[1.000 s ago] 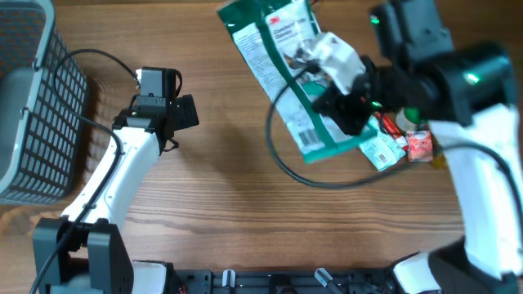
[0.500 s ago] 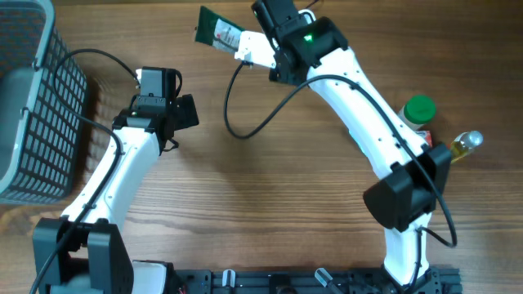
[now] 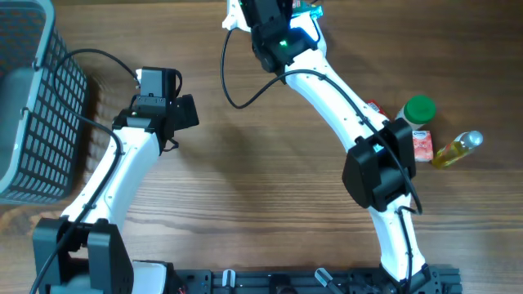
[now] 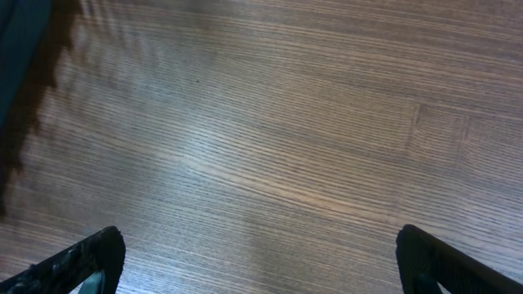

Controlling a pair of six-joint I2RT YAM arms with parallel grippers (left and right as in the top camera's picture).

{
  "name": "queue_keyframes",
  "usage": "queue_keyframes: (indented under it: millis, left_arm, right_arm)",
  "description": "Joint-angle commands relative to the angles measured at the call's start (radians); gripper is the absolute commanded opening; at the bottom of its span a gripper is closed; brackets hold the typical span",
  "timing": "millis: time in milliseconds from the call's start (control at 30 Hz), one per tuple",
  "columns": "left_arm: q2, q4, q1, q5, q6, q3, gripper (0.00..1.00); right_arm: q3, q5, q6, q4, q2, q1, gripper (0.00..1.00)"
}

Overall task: Scan the item barcode
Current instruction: 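Raise the glove packet to the white scanner with the right gripper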

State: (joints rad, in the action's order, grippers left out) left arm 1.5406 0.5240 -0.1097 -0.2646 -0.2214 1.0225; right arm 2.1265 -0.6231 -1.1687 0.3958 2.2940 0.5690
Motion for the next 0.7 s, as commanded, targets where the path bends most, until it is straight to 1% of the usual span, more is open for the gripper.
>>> queue_keyframes:
  millis: [0,67,267,400,500,600,667]
  left_arm:
    - [-0.002,0.000,0.003,-0.005,0.005,0.009,1.00]
    - [-0.002,0.000,0.003,-0.005,0.005,0.009,1.00]
    - [-0.002,0.000,0.003,-0.005,0.005,0.009,1.00]
    - [-0.002,0.000,0.003,-0.005,0.005,0.009,1.00]
    - [-0.002,0.000,0.003,-0.005,0.005,0.009,1.00]
    - [-0.002,0.000,0.003,-0.005,0.005,0.009,1.00]
    - [-0.002,0.000,0.003,-0.005,0.005,0.009,1.00]
  right_arm:
    - [-0.027,-0.088,0.002,-0.115,0.027,-0.012,0.04]
    - [-0.061,-0.095,0.050,-0.159,0.027,-0.014,0.04]
    - [-0.134,-0.095,0.205,-0.172,0.027,-0.039,0.04]
    - [-0.180,-0.080,0.336,-0.171,0.027,-0.064,0.04]
    - [-0.191,0.042,0.411,-0.150,0.027,-0.059,0.04]
    - [-0.192,0.161,0.423,-0.081,0.027,-0.053,0.04]
    - [-0.199,0.177,0.423,-0.066,0.027,-0.053,0.04]
